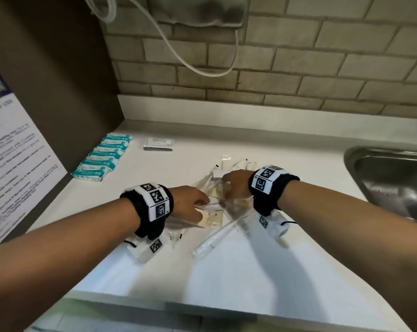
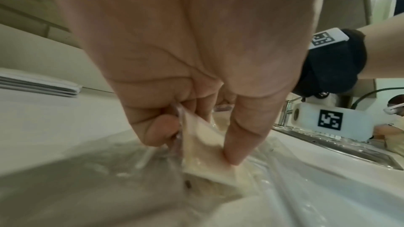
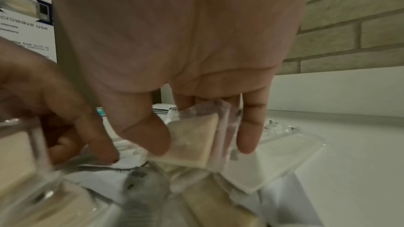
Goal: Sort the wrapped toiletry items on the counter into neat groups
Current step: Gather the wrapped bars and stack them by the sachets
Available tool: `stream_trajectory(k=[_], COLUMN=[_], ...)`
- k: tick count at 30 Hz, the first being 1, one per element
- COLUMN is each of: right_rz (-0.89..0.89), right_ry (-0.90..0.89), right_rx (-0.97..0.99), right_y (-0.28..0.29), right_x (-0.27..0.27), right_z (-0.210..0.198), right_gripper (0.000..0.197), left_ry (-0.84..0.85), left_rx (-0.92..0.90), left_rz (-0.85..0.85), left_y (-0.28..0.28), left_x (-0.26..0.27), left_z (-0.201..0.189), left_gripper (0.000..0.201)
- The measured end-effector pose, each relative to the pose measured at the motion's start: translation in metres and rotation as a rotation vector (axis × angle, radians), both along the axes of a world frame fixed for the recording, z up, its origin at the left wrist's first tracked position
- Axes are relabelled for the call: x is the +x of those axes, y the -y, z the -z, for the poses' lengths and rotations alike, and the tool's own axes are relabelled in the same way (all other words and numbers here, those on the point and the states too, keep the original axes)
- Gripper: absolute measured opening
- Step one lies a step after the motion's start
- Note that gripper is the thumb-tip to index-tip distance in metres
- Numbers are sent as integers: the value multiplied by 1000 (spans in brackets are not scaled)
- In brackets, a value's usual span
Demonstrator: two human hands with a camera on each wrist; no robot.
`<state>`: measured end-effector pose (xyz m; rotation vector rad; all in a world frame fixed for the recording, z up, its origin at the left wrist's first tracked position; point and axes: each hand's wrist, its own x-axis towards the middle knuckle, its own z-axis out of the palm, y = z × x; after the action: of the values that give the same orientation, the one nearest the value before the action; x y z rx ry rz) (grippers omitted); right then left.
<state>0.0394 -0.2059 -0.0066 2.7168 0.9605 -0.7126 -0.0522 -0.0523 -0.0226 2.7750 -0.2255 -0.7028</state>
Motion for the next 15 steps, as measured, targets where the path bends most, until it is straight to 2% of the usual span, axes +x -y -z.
stream_trajectory(k=[3, 7, 9, 12, 15], right_rz=[10, -37, -31, 2, 52], right_ry=[-7, 93, 77, 41, 32], right_rx=[-4, -21, -19, 26, 128], right_y=[-5, -7, -8, -4, 4], right_x=[2, 8, 7, 2, 6], right_z=[0, 3, 3, -4, -14], right_gripper=[39, 39, 37, 32, 36], left_ry=[22, 48, 51, 96, 118], left_rx=[-25, 111, 140, 50, -20], left_rz=[-31, 14, 16, -25, -24], left_y=[10, 20, 21, 22, 26], left_x=[-3, -1, -1, -3, -5], left_z=[6, 11, 12, 15, 17], left_gripper=[40, 35, 36, 49, 47])
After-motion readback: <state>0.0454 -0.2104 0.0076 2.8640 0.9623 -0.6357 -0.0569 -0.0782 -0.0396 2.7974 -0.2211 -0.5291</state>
